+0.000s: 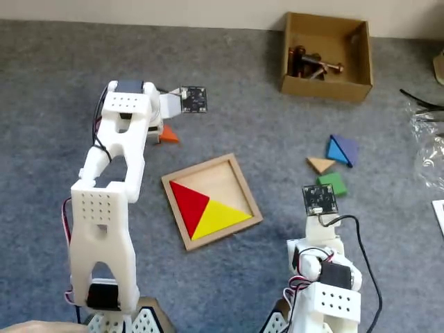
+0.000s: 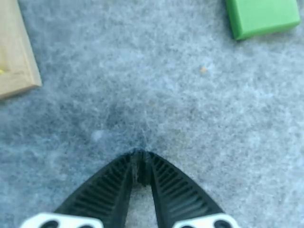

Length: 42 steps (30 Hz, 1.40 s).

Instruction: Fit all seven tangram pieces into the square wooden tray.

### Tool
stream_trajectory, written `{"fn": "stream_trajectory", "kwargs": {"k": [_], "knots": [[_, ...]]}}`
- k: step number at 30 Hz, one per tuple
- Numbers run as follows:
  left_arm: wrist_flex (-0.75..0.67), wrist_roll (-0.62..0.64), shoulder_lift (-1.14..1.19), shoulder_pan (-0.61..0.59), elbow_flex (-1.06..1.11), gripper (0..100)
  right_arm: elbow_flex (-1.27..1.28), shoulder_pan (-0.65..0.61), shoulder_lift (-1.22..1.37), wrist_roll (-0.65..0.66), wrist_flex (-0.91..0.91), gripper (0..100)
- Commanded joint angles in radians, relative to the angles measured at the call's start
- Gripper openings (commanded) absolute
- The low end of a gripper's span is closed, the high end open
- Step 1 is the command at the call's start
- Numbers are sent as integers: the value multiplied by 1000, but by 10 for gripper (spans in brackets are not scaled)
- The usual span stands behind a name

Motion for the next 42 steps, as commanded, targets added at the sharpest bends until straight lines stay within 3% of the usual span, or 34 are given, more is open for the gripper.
{"fn": "stream_trajectory", "kwargs": {"k": [1, 7, 15, 42], "knots": [[-29, -222, 62, -24, -97, 204, 22, 30, 2, 12, -27, 12], [46, -221, 111, -10, -199, 196, 22, 30, 2, 12, -27, 12], [55, -219, 157, -4, -209, 3, 22, 30, 2, 12, -27, 12], [14, -216, 197, -39, -211, 13, 22, 30, 2, 12, -27, 12]]}}
